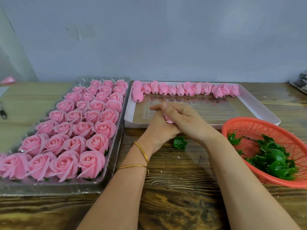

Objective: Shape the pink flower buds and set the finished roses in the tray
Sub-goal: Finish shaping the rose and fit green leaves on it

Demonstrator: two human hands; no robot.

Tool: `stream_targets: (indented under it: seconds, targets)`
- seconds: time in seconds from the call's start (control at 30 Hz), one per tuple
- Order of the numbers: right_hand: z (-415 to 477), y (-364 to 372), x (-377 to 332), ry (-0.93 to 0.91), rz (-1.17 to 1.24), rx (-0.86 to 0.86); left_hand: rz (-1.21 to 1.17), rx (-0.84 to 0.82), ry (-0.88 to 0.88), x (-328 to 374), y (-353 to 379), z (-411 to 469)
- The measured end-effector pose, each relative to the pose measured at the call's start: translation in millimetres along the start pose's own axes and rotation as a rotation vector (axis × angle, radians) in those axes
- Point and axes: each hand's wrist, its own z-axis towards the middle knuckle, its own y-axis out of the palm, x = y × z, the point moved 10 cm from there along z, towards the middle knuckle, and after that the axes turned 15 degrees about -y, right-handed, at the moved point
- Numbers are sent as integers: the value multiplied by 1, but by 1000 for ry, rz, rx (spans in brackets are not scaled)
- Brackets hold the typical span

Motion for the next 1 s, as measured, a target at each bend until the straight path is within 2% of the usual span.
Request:
stream_targets:
  seconds: [0.13, 0.2, 0.27, 0.4, 0.53, 0.63, 0.73, 0.9, 1.0]
  targets:
    - [-1, 0, -1, -5, -30, 4, 81, 117, 84, 10, -1, -3]
    - [-2, 1, -1, -4, -61, -12, 63, 163, 19, -4, -6, 2]
    - [-3, -1, 4, 28, -120, -19, 49, 121, -73, -16, -5, 7]
    - [-6, -11, 6, 74, -243, 29, 189, 72, 0, 0, 2, 5]
    - [-9, -20, 11, 101, -81, 179, -17, -80, -75, -8, 0, 0]
    - [-11, -41, 13, 134, -128, 370, 31, 5, -124, -8, -5, 0]
    - [-12, -54, 2, 46, -124, 519, 99, 99, -118, -9, -17, 2]
    - [-7, -43, 5, 36, -129, 488, 273, 296, 30, 9, -30, -1]
    - [-6, -34, 5, 27, -152, 467, 405, 361, 93, 18, -28, -4]
